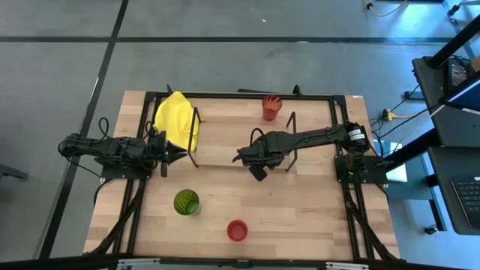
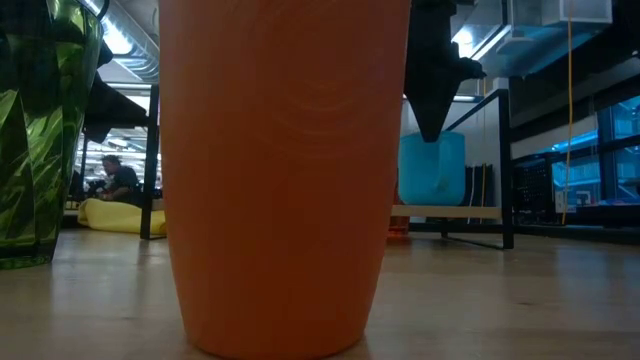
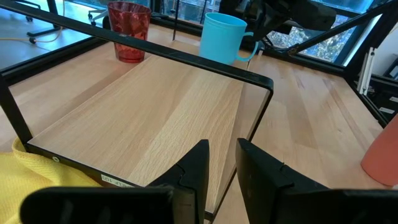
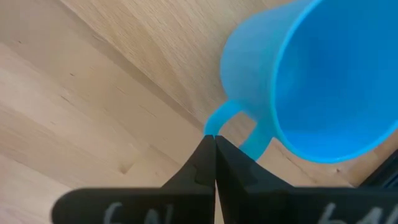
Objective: Stack small to large cups/mugs on shelf
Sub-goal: Put the blue mug on the shelf, then put the orange cup on the shelf
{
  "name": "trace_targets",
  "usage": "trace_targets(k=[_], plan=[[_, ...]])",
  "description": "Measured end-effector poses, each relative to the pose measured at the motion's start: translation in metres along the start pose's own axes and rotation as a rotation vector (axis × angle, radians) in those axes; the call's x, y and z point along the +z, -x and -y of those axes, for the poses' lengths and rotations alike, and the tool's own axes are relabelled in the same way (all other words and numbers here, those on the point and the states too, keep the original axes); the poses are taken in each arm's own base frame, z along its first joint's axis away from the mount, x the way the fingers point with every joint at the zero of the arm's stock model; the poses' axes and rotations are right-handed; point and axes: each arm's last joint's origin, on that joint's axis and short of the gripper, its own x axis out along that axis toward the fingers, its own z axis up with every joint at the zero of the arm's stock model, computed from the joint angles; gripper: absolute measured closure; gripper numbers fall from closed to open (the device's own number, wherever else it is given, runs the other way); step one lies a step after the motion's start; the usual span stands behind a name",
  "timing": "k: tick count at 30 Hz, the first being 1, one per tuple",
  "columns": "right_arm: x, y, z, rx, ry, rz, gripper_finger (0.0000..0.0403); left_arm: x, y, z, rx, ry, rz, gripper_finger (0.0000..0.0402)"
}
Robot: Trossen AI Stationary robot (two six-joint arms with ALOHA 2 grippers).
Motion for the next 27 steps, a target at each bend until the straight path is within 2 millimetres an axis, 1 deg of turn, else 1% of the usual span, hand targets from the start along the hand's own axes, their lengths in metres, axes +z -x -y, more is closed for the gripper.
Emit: trace_targets(k=[4, 6, 13, 16, 17, 19, 22, 24, 27], plan=[[0.001, 0.0, -0.001, 0.012, 0.0, 0.009, 0.0397, 0.0, 0.0, 0.0, 0.0, 0.0, 0.001, 0.0327], [0.004, 0.0, -0.005, 0.049, 0.009, 0.036, 0.0389, 0.0, 0.0, 0.0, 0.001, 0.0, 0.001, 0.0327], [0.02, 0.006, -0.026, 0.273, 0.026, 0.202, 0.037, 0.0, 0.0, 0.0, 0.0, 0.0, 0.001, 0.0327], [0.029, 0.014, -0.034, 0.373, 0.054, 0.298, 0.0366, 0.0, 0.0, 0.0, 0.0, 0.0, 0.0, 0.0327], [0.034, 0.019, -0.037, 0.42, 0.066, 0.344, 0.0365, 0.0, 0.0, 0.0, 0.0, 0.0, 0.001, 0.0327], [0.044, 0.038, -0.044, 0.552, 0.109, 0.451, 0.0364, 0.0, 0.0, 0.0, 0.0, 0.0, 0.001, 0.0327], [0.057, 0.081, -0.049, 0.712, 0.188, 0.661, 0.0364, 0.0, 0.0, 0.0, 0.0, 0.0, 0.0, 0.0327], [0.061, 0.109, -0.046, 0.748, 0.217, 0.79, 0.0364, 0.0, 0.0, 0.0, 0.0, 0.0, 0.0, 0.0327], [0.062, 0.138, -0.038, 0.75, 0.281, 0.897, 0.0364, 0.0, 0.0, 0.0, 0.0, 0.0, 0.0, 0.0327]])
